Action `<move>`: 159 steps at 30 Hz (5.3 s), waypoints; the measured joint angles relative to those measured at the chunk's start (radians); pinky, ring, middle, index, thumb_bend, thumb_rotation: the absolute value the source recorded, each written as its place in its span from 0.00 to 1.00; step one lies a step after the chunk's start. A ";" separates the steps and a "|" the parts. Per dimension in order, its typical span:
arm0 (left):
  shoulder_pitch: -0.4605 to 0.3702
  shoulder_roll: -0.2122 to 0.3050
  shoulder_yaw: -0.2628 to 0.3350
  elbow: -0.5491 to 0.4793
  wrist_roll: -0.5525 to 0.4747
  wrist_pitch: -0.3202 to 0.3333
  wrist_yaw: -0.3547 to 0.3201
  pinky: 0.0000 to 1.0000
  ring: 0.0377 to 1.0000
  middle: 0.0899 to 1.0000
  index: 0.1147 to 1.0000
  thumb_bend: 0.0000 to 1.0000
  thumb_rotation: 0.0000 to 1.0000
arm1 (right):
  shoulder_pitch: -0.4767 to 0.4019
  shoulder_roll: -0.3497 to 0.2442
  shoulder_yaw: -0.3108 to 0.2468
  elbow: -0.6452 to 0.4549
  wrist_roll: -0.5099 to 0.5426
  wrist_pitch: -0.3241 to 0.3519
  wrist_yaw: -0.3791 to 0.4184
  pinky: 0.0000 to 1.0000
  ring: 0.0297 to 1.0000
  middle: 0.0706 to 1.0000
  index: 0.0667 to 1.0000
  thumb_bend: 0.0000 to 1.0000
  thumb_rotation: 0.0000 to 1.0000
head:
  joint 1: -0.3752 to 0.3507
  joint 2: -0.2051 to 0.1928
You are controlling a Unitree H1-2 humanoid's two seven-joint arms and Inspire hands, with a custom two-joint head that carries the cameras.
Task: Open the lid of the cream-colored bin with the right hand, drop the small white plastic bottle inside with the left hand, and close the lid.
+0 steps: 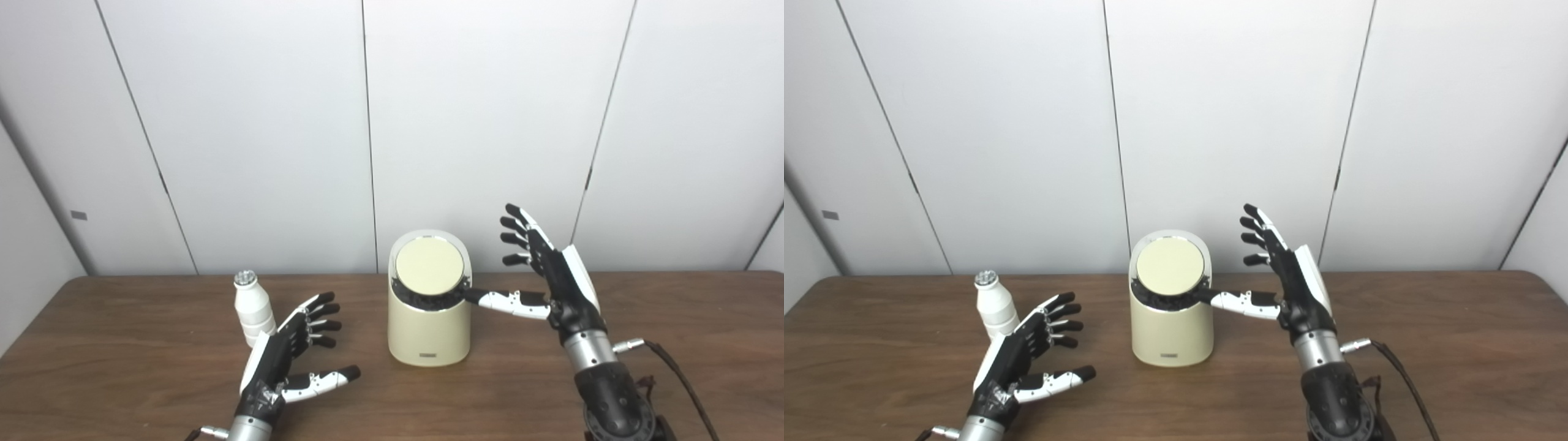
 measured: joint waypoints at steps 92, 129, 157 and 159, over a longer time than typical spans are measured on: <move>0.022 -0.014 -0.026 -0.053 -0.010 0.017 -0.008 0.64 0.72 0.81 0.86 0.79 0.04 | -0.242 -0.101 0.253 0.048 -0.366 0.324 0.265 0.68 0.84 0.89 0.89 0.88 0.29 | 0.015 0.051; 0.027 -0.007 -0.023 -0.054 -0.013 0.020 -0.026 0.63 0.72 0.80 0.85 0.79 0.04 | 0.279 0.035 -0.106 0.036 0.204 -0.132 -0.003 0.76 0.80 0.86 0.87 0.88 0.19 | 0.017 0.041; 0.151 -0.115 0.169 -0.207 0.280 -0.016 0.369 0.49 0.53 0.57 0.62 0.68 0.00 | 0.305 -0.003 -0.122 -0.031 0.276 -0.128 0.016 0.75 0.80 0.88 0.89 0.75 0.00 | 0.275 0.002; 0.149 -0.115 0.174 -0.207 0.282 -0.014 0.388 0.48 0.52 0.56 0.61 0.68 0.00 | 0.306 -0.002 -0.119 -0.044 0.270 -0.113 0.016 0.76 0.80 0.88 0.89 0.75 0.00 | 0.282 0.005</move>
